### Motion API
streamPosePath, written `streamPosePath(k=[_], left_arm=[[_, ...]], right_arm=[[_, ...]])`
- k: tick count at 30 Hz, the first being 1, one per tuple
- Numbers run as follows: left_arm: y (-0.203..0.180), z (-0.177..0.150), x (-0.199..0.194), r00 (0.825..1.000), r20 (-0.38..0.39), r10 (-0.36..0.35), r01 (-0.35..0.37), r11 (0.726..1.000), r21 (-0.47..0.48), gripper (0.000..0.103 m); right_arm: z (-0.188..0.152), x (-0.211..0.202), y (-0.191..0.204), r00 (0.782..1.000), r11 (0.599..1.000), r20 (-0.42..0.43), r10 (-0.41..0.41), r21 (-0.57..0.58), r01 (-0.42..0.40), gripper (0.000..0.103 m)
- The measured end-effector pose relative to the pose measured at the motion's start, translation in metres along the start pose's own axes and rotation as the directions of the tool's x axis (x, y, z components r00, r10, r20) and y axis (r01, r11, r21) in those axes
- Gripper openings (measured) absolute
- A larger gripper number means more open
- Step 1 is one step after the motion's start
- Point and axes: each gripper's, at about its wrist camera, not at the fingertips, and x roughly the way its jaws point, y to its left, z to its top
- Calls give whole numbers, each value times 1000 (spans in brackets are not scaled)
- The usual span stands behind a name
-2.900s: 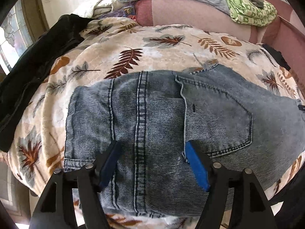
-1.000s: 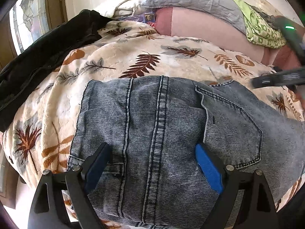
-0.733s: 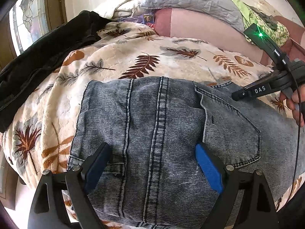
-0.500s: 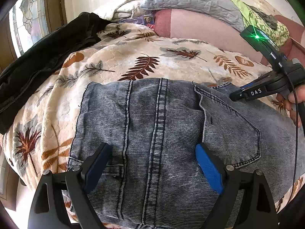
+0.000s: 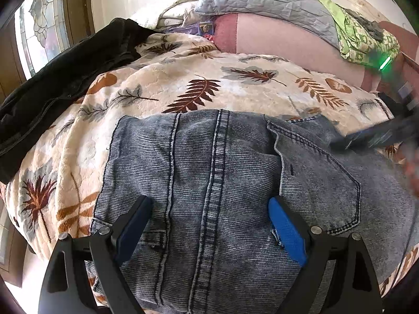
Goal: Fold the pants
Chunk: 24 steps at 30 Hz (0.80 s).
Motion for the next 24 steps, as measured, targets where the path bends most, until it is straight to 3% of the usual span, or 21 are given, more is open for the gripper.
streamPosePath(k=[2,5,9,14,18,21,24], left_arm=[[-1,0,0,1000,0,4,-4,1000,1,91],[1,0,0,1000,4,-2,2,1000,1,91],[0,0,1,1000,7,5,-5,1000,1,91],[2,1,-3,1000,24,-1,1,1000,-21,91],[5,4,-22,993,119,12,-7,999,-43,91],[7,4,-36,982,186,22,-11,998,-57,91],[2,7,-42,979,204,11,1,998,-59,91]], right_arm=[[7,-3,-10,999,997,40,28,76,-31,74],[9,-19,-10,995,995,97,-8,98,-1,74],[-18,-57,-23,983,986,185,16,157,-46,75],[-87,-116,-66,950,944,309,32,304,-130,75],[-167,-155,-102,935,876,354,30,441,-195,76],[-222,-165,-118,932,818,361,38,525,-236,76],[-257,-144,-142,934,775,353,59,573,-266,81]])
